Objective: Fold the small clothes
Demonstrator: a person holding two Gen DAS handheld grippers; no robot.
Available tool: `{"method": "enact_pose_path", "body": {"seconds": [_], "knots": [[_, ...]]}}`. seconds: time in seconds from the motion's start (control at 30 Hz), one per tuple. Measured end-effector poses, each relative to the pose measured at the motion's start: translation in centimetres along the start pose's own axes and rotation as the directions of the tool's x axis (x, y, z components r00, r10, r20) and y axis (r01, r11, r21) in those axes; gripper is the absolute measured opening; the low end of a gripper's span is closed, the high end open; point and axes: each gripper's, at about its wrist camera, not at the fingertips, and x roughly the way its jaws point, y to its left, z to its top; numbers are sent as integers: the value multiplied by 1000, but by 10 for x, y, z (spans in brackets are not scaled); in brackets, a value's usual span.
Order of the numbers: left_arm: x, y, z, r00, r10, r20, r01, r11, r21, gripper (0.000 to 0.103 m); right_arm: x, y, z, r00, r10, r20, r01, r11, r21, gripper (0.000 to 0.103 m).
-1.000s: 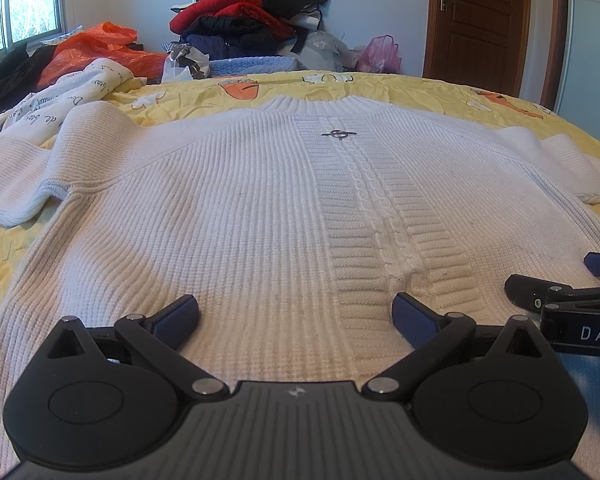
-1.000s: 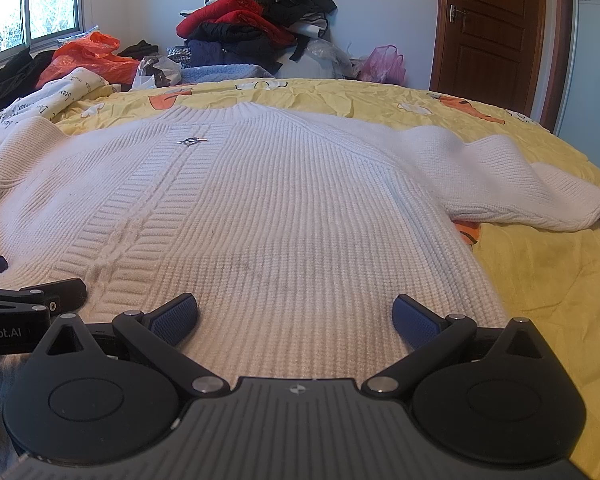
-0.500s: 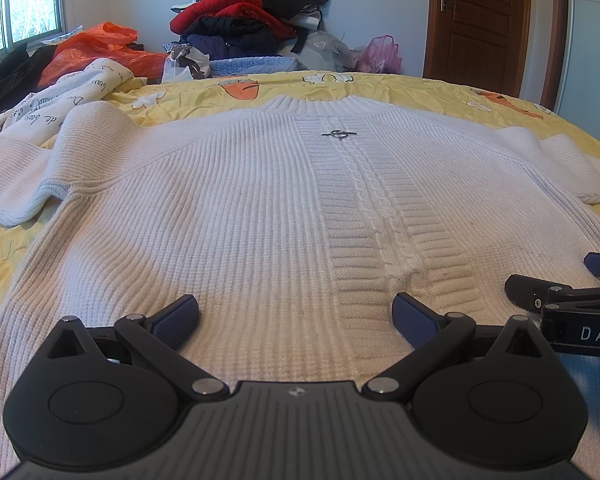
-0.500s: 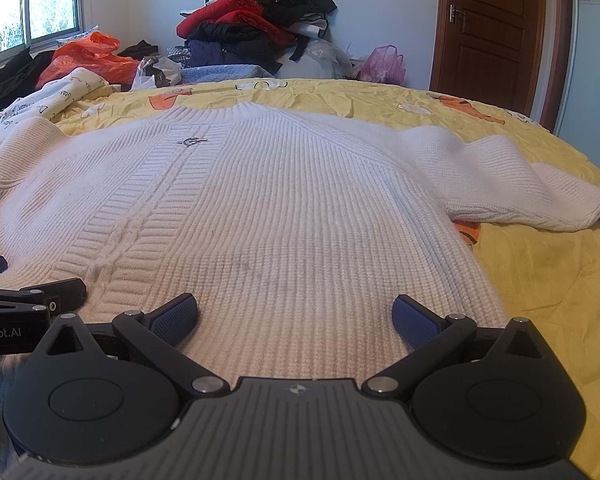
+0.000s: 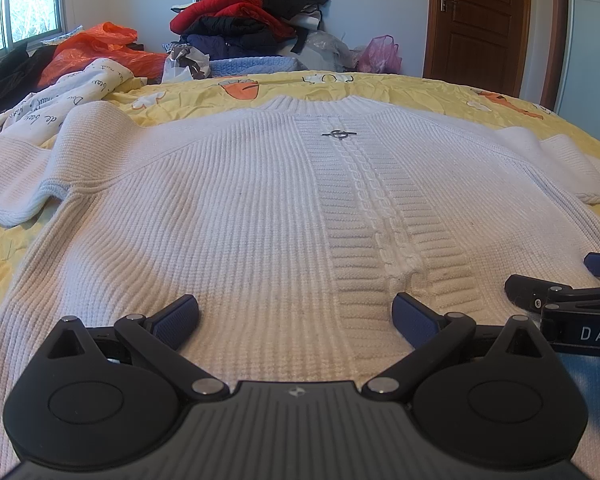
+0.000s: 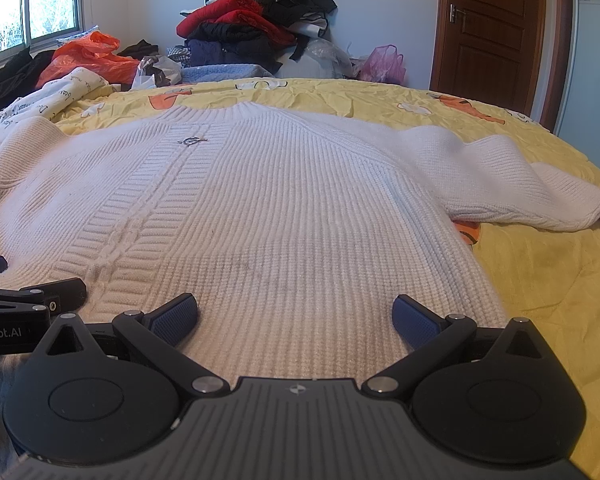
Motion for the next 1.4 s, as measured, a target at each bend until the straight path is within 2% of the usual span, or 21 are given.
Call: {"method": "enact_pose_path", "body": {"seconds": [0.23, 0.33, 0.37, 0.53, 0.63, 0.7, 0.73, 0.8, 0.87, 0.93, 0.97, 1.0, 1.1, 1.17, 1.27, 1.3, 1.33, 1.37, 1.4], "knots": [[0, 0, 0, 1000, 0, 0, 0, 1000, 0, 103, -1, -1, 2, 1000, 5, -3, -5, 1000, -5, 103], [0, 0, 0, 1000, 0, 0, 0, 1000, 0, 103, -7, -9, 10, 999, 38, -26, -39, 999, -14, 102], [0, 0, 0, 1000, 0, 0, 0, 1000, 0, 103, -7, -11, 13, 999, 40, -8, -40, 999, -4, 102], [0, 0, 0, 1000, 0, 0, 0, 1000, 0, 103, -41, -83, 39, 981, 17, 195, -35, 995, 90, 103], [0, 0, 0, 1000, 0, 0, 0, 1000, 0, 103, -36, -141, 55, 981, -9, 191, -29, 981, 193, 103], [0, 0, 0, 1000, 0, 0, 0, 1000, 0, 103, -30, -194, 58, 978, -36, 208, -34, 946, 323, 103], [0, 0, 0, 1000, 0, 0, 0, 1000, 0, 103, -29, -223, 57, 971, -62, 230, -36, 915, 401, 103], [0, 0, 0, 1000, 0, 0, 0, 1000, 0, 103, -23, -276, 55, 969, -114, 218, -21, 844, 537, 100], [0, 0, 0, 1000, 0, 0, 0, 1000, -1, 103, -17, -325, 48, 966, -171, 196, -9, 733, 680, 93], [0, 0, 0, 1000, 0, 0, 0, 1000, -1, 103, -7, -366, 37, 964, -193, 184, -28, 610, 792, 89], [0, 0, 0, 1000, 0, 0, 0, 1000, 0, 103, -3, -381, 32, 962, -208, 177, -30, 564, 826, 87], [0, 0, 0, 1000, 0, 0, 0, 1000, -1, 103, 1, -392, 29, 960, -220, 172, -28, 535, 844, 86], [0, 0, 0, 1000, 0, 0, 0, 1000, 0, 103, 16, -418, 18, 954, -251, 164, -24, 482, 876, 77], [0, 0, 0, 1000, 0, 0, 0, 1000, 0, 103, 33, -428, 13, 963, -222, 152, -37, 452, 891, 72], [0, 0, 0, 1000, -1, 0, 1, 1000, 0, 103, 51, -433, 13, 960, -232, 160, -39, 453, 891, 57], [0, 0, 0, 1000, -1, 0, 1, 1000, -1, 103, 55, -434, 14, 958, -234, 167, -45, 451, 891, 55], [0, 1, 0, 1000, -2, 0, 2, 1000, -2, 103, 59, -437, 16, 957, -235, 172, -50, 448, 892, 48], [0, 1, 0, 1000, -3, -1, 3, 1000, -3, 103, 63, -438, 19, 958, -235, 164, -40, 455, 889, 32], [0, 2, 0, 1000, -5, -2, 5, 1000, -4, 103, 65, -441, 20, 960, -240, 148, -21, 464, 886, 23]]}}
